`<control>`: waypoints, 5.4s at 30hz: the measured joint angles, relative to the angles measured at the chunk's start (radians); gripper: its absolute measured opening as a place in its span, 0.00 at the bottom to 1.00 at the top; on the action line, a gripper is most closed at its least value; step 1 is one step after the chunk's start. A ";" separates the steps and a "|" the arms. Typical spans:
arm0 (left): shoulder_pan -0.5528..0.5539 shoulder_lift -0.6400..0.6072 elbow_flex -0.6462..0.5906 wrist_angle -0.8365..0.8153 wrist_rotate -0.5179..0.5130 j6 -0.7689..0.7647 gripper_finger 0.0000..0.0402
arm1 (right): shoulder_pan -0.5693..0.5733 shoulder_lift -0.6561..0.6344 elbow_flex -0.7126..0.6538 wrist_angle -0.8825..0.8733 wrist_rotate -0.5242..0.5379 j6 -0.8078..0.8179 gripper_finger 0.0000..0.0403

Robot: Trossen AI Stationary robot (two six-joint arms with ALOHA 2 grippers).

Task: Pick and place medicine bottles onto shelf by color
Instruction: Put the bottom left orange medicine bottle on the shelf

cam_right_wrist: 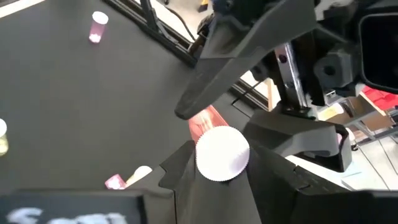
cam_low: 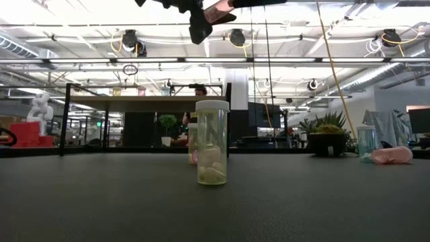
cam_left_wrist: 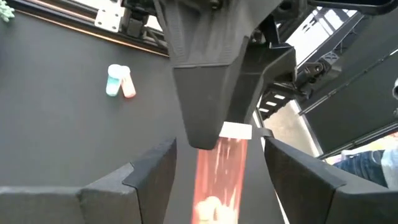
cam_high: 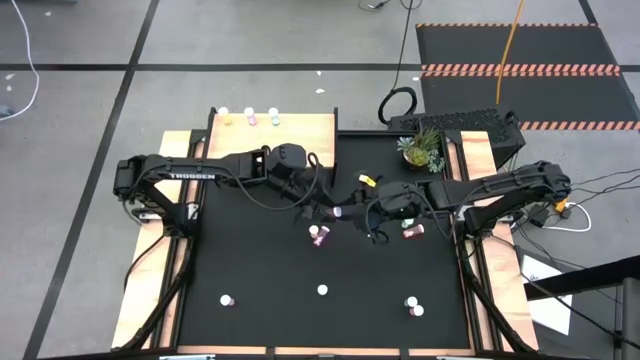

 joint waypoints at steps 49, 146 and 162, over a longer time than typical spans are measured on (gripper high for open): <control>0.114 -0.001 -0.002 0.778 -0.078 0.048 0.27 | -0.191 -0.212 -0.293 0.769 -0.069 0.733 0.63; 0.154 -0.072 -0.001 0.396 -0.181 0.236 0.40 | -0.305 -0.111 -0.190 0.473 -0.131 0.551 0.24; 0.187 -0.071 -0.001 0.435 -0.261 0.245 0.33 | -0.353 -0.111 -0.190 0.442 -0.116 0.600 0.47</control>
